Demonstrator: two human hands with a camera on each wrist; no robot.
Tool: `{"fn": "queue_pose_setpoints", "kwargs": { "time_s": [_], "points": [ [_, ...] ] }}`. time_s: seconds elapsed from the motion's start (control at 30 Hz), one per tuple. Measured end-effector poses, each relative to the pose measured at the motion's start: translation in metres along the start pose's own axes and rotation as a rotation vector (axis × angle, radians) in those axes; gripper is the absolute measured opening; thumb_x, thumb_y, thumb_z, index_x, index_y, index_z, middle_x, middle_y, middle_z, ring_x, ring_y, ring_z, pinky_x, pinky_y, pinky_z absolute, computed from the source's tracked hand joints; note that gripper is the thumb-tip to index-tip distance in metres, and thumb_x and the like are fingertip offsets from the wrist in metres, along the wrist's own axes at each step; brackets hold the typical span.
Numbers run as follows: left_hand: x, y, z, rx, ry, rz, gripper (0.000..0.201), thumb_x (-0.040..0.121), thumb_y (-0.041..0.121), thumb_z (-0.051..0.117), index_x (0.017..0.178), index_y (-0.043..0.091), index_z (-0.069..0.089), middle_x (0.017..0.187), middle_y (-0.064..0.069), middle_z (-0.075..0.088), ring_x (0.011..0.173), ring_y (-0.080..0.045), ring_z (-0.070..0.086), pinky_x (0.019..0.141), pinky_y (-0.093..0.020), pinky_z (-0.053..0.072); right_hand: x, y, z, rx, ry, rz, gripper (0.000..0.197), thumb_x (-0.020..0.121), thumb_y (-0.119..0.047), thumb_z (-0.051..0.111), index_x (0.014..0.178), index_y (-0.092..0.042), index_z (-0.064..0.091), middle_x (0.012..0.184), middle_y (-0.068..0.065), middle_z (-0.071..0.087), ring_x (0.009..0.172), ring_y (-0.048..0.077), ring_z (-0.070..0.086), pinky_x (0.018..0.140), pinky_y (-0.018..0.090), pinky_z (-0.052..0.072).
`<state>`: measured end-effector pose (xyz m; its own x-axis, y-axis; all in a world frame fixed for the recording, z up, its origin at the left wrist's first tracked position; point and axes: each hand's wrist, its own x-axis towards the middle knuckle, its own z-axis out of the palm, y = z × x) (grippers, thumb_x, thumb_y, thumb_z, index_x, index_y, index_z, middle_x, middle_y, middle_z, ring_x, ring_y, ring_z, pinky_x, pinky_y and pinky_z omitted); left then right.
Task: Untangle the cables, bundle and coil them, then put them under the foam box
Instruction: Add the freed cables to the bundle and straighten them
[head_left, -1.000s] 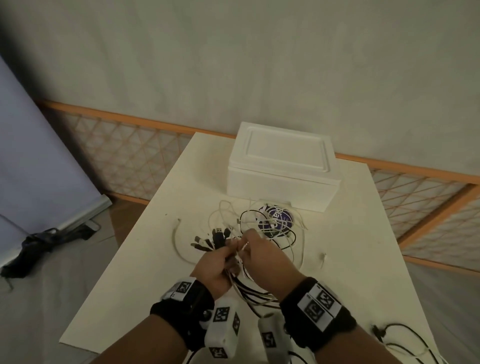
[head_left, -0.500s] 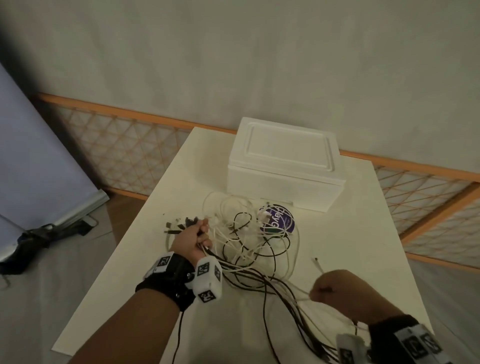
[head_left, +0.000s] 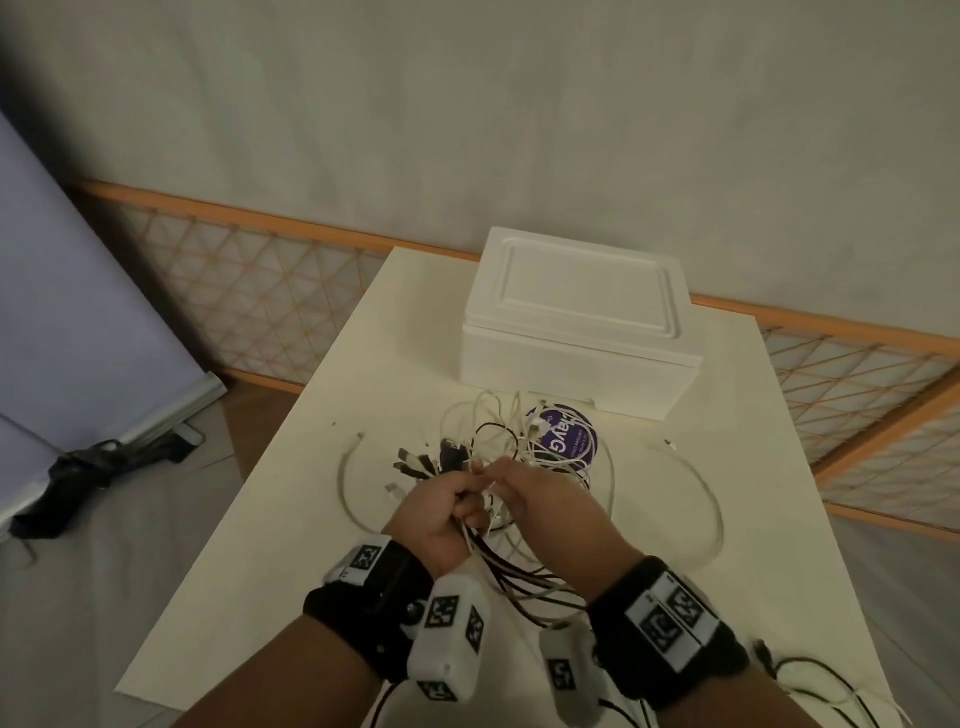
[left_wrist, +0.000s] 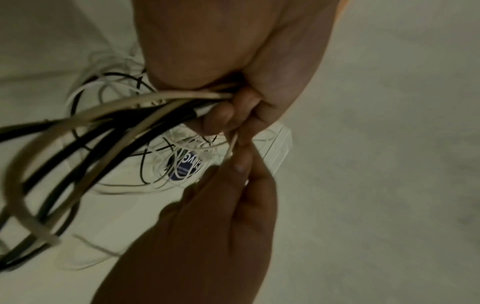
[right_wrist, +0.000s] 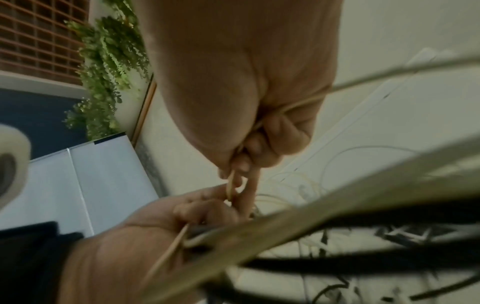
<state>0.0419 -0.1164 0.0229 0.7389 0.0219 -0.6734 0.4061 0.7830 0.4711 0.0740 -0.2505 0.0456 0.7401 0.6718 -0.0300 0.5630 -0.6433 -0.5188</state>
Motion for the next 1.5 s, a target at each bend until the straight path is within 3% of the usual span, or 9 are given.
{"fn": "queue_pose_setpoints", "kwargs": {
  "time_s": [0.13, 0.3, 0.53, 0.63, 0.73, 0.83, 1.07, 1.23, 1.5],
  "points": [
    [-0.004, 0.01, -0.006, -0.04, -0.086, -0.055, 0.014, 0.096, 0.008, 0.042, 0.1, 0.004, 0.055, 0.046, 0.001, 0.059, 0.029, -0.004, 0.026, 0.034, -0.015, 0.025, -0.018, 0.015, -0.011, 0.06, -0.077, -0.027, 0.023, 0.095, -0.031, 0.053, 0.113, -0.025, 0.065, 0.101, -0.008, 0.07, 0.089, 0.005, 0.062, 0.073, 0.01, 0.041],
    [0.009, 0.015, -0.009, -0.148, -0.006, -0.018, 0.019, 0.096, 0.007, 0.042, 0.084, 0.001, 0.057, 0.064, -0.002, 0.063, 0.028, -0.003, 0.028, 0.031, -0.014, 0.026, -0.05, 0.041, -0.036, -0.035, -0.388, -0.004, 0.024, 0.094, -0.042, 0.052, 0.102, -0.026, 0.068, 0.072, -0.034, 0.055, 0.072, -0.018, 0.05, 0.067, 0.003, 0.033],
    [0.024, 0.016, -0.019, -0.076, 0.082, 0.054, 0.017, 0.094, 0.014, 0.052, 0.08, 0.008, 0.06, 0.051, 0.003, 0.053, 0.028, -0.003, 0.026, 0.031, -0.015, 0.024, -0.078, 0.107, -0.053, -0.402, -0.551, 0.37, 0.021, 0.089, -0.037, 0.053, 0.069, -0.044, 0.048, 0.091, -0.022, 0.05, 0.103, 0.002, 0.05, 0.091, 0.018, 0.039],
    [0.026, 0.02, -0.025, -0.086, 0.108, 0.105, 0.015, 0.097, 0.014, 0.048, 0.091, 0.008, 0.061, 0.065, 0.003, 0.067, 0.028, -0.003, 0.024, 0.031, -0.014, 0.026, -0.075, 0.125, -0.051, -0.613, -0.328, 0.462, 0.019, 0.094, -0.033, 0.041, 0.1, -0.044, 0.055, 0.117, -0.018, 0.056, 0.111, 0.006, 0.051, 0.093, 0.026, 0.039],
    [0.02, 0.014, -0.025, -0.094, 0.041, 0.084, 0.016, 0.098, 0.016, 0.047, 0.105, 0.011, 0.061, 0.102, -0.003, 0.071, 0.029, -0.003, 0.024, 0.033, -0.014, 0.028, -0.053, 0.108, -0.039, -0.542, -0.171, 0.402, 0.039, 0.093, -0.041, 0.047, 0.132, -0.043, 0.046, 0.137, -0.013, 0.049, 0.125, 0.012, 0.044, 0.102, 0.033, 0.035],
    [0.012, 0.002, -0.016, -0.099, -0.022, 0.064, 0.017, 0.097, 0.017, 0.05, 0.107, 0.012, 0.063, 0.103, -0.001, 0.072, 0.032, -0.003, 0.025, 0.035, -0.015, 0.03, -0.024, 0.061, -0.02, -0.13, -0.106, 0.207, 0.047, 0.093, -0.043, 0.052, 0.138, -0.033, 0.044, 0.139, -0.01, 0.048, 0.128, 0.011, 0.043, 0.105, 0.026, 0.03],
    [0.0, 0.004, -0.022, -0.111, -0.042, 0.077, 0.016, 0.088, 0.016, 0.056, 0.094, 0.006, 0.067, 0.078, 0.001, 0.07, 0.03, -0.003, 0.027, 0.032, -0.014, 0.028, -0.01, 0.009, 0.008, 0.039, -0.255, -0.088, 0.015, 0.096, -0.028, 0.051, 0.094, -0.016, 0.06, 0.081, -0.007, 0.057, 0.075, 0.008, 0.051, 0.067, 0.022, 0.037],
    [0.002, 0.01, -0.036, -0.039, 0.018, 0.101, 0.02, 0.095, 0.018, 0.051, 0.089, 0.006, 0.065, 0.069, 0.002, 0.065, 0.029, -0.002, 0.026, 0.032, -0.014, 0.023, -0.027, 0.027, -0.011, 0.094, -0.37, -0.029, 0.013, 0.093, -0.029, 0.055, 0.092, -0.02, 0.064, 0.076, -0.018, 0.058, 0.073, -0.006, 0.054, 0.067, 0.005, 0.036],
    [0.007, -0.003, -0.021, 0.04, 0.149, 0.132, 0.017, 0.096, 0.011, 0.052, 0.096, 0.0, 0.064, 0.086, -0.007, 0.07, 0.03, -0.006, 0.026, 0.033, -0.016, 0.031, -0.036, 0.015, -0.024, -0.055, -0.477, -0.12, 0.015, 0.091, -0.033, 0.056, 0.092, -0.023, 0.067, 0.09, -0.009, 0.065, 0.082, 0.003, 0.055, 0.081, 0.026, 0.047]
  ]
}}
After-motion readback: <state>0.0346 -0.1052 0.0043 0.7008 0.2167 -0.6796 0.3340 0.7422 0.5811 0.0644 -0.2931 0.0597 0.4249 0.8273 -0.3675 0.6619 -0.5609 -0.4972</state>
